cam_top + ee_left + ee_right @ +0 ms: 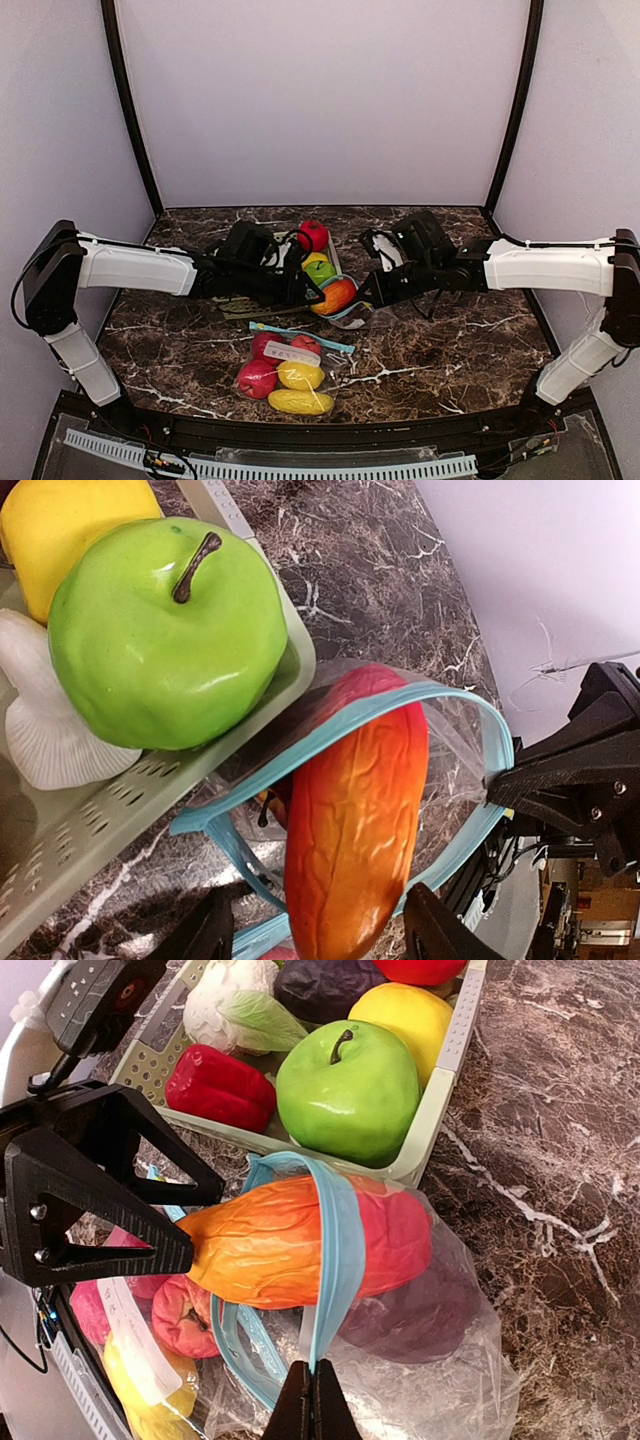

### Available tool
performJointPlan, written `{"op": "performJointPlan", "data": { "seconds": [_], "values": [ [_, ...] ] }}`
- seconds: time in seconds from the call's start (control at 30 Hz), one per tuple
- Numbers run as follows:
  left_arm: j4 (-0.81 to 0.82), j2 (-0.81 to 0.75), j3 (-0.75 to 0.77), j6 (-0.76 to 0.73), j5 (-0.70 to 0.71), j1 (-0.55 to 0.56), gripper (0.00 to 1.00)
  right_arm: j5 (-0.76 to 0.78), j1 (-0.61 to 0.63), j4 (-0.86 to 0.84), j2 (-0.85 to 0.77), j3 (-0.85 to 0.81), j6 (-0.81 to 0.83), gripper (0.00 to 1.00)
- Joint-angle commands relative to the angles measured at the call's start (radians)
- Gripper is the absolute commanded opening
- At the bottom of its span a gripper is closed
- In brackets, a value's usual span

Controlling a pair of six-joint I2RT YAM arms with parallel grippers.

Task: Place the food in the zip-top bag and seal the zipper
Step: Adjust the fake fruit in the zipper food storage bag.

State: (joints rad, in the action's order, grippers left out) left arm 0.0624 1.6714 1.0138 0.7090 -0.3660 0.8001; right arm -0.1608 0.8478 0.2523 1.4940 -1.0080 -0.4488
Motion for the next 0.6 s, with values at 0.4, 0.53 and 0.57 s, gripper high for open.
{"op": "performJointPlan", "data": {
  "seconds": [0.4, 0.53, 0.57],
  "values": [
    [0.068, -0.008, -0.039, 0.053, -0.052, -0.004, 0.49, -0.008, -0.007, -0.039, -0.012, 0.010, -0.004, 0.00],
    [0.088, -0.001, -0.037, 0.066, -0.071, -0.002, 0.43, -0.004, -0.007, -0.038, -0.010, 0.010, -0.002, 0.00],
    [0.089, -0.001, -0.037, 0.067, -0.071, -0.002, 0.43, -0.004, -0.007, -0.038, -0.009, 0.010, -0.002, 0.00]
  ]
}}
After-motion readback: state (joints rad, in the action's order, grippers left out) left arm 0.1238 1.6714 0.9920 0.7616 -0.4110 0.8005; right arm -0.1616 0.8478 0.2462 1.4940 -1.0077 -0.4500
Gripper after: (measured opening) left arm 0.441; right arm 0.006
